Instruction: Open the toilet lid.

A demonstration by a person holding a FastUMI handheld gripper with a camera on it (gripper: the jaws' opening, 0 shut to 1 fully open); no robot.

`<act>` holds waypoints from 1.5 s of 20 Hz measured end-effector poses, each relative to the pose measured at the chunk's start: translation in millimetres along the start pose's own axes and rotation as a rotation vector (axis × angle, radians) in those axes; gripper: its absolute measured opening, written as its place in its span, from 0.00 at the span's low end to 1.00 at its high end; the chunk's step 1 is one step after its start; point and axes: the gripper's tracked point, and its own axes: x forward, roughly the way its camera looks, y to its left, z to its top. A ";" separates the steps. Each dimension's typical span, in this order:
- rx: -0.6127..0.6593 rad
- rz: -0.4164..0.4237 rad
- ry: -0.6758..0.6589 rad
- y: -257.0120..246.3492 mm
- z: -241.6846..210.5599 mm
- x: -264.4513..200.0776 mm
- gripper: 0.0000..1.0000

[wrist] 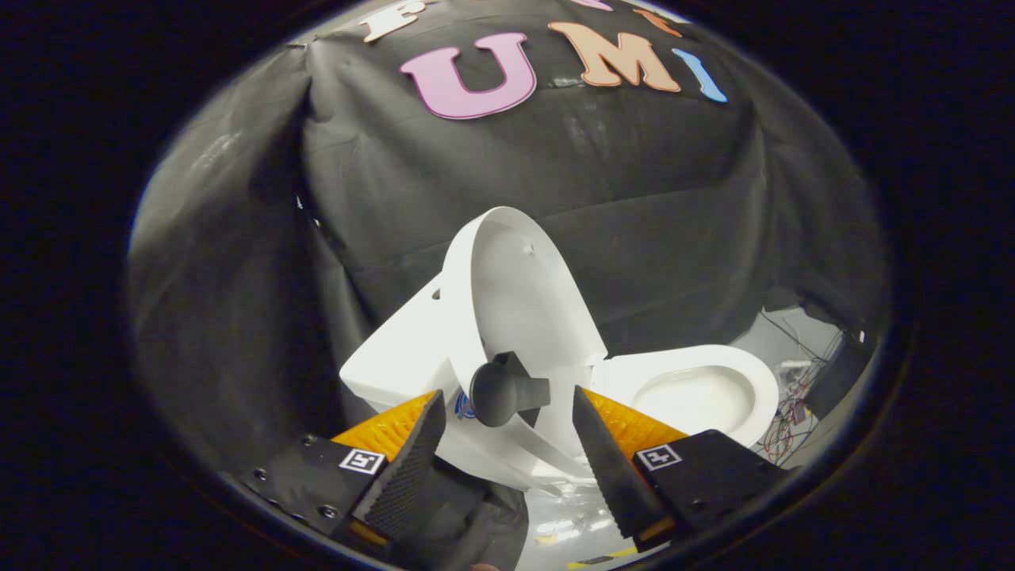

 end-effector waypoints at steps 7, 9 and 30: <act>-0.061 0.006 -0.063 -30.7 0.9 -27.4 0.99; -0.083 -0.006 -0.067 -47.1 -2.8 -33.5 0.99; -0.250 0.051 -0.121 -213.4 -28.4 -64.2 0.99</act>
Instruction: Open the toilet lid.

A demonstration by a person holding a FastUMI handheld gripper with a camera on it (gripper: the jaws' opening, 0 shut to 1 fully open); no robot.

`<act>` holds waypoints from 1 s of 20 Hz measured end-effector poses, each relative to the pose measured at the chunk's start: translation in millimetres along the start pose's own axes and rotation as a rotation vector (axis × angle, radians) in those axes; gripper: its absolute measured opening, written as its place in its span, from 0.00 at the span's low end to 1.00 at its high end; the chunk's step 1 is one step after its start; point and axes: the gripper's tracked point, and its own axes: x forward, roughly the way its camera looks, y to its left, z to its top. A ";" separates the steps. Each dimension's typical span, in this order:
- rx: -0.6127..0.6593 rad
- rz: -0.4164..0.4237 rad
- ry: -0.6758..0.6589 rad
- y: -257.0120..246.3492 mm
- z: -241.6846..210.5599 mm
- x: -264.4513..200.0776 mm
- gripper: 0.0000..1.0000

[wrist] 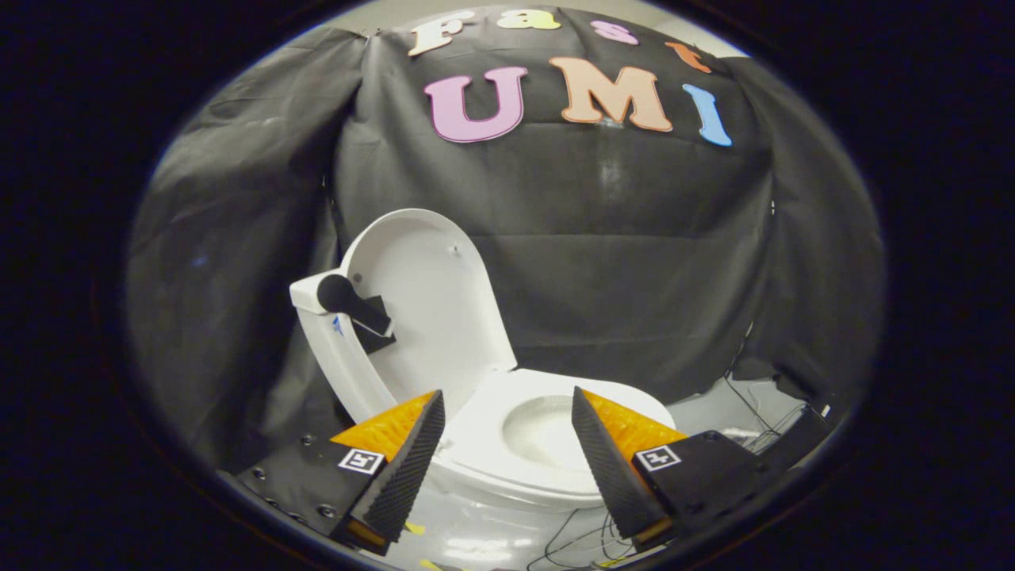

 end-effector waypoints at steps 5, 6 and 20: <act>0.009 -0.052 -0.015 -60.2 -25.7 -6.7 0.99; -0.001 -0.069 -0.001 -73.6 -32.1 -7.3 0.99; 0.154 -0.182 -0.073 -157.2 -25.9 -2.0 0.99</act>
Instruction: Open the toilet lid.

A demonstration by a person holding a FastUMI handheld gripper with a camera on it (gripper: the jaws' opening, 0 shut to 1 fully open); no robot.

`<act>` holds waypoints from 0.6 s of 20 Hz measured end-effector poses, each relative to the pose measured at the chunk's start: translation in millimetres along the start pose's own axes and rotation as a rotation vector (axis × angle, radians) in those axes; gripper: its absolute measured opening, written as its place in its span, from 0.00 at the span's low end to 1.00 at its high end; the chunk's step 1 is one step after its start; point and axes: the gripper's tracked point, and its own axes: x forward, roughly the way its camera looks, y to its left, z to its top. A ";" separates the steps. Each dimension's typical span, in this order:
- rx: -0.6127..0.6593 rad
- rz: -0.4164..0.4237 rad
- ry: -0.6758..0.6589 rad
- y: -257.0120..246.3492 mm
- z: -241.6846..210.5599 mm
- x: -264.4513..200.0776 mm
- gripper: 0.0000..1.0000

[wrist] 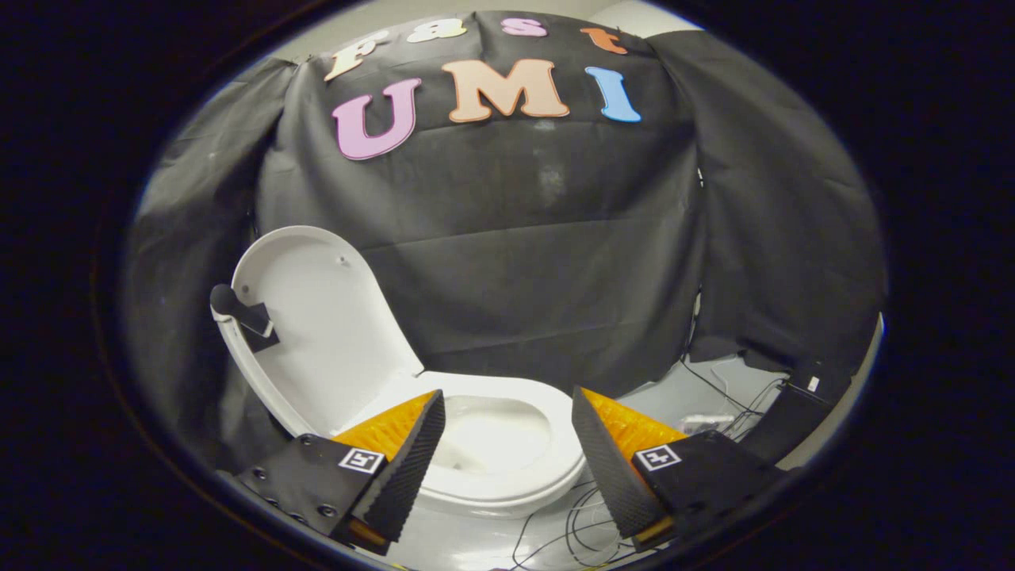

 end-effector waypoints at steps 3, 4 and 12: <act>-0.024 -0.012 -0.031 -2.6 12.6 -3.9 0.99; -0.029 -0.013 -0.036 -2.6 14.5 -5.0 0.99; -0.094 -0.005 -0.022 -17.1 6.4 7.6 0.99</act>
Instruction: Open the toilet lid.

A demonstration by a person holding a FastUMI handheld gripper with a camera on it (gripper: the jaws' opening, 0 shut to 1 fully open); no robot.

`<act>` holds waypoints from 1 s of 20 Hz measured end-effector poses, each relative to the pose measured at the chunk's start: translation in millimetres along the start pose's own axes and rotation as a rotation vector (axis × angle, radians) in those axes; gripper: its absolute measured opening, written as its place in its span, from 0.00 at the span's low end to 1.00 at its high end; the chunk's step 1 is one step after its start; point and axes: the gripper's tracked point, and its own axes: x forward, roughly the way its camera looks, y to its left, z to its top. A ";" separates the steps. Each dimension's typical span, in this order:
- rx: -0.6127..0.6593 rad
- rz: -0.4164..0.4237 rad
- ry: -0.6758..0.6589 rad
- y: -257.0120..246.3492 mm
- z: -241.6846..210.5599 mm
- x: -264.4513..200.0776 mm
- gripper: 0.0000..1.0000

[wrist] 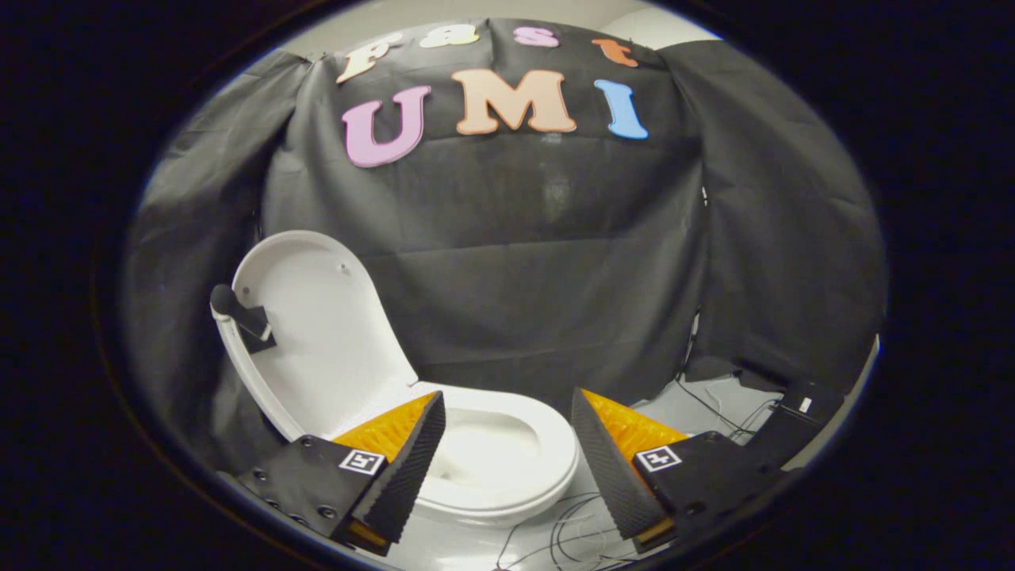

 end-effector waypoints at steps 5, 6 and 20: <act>0.033 -0.054 0.017 -30.3 -10.6 2.9 0.99; 0.048 -0.059 0.024 -33.0 -15.2 3.6 0.99; 0.014 0.001 0.064 -0.6 -25.9 18.8 0.99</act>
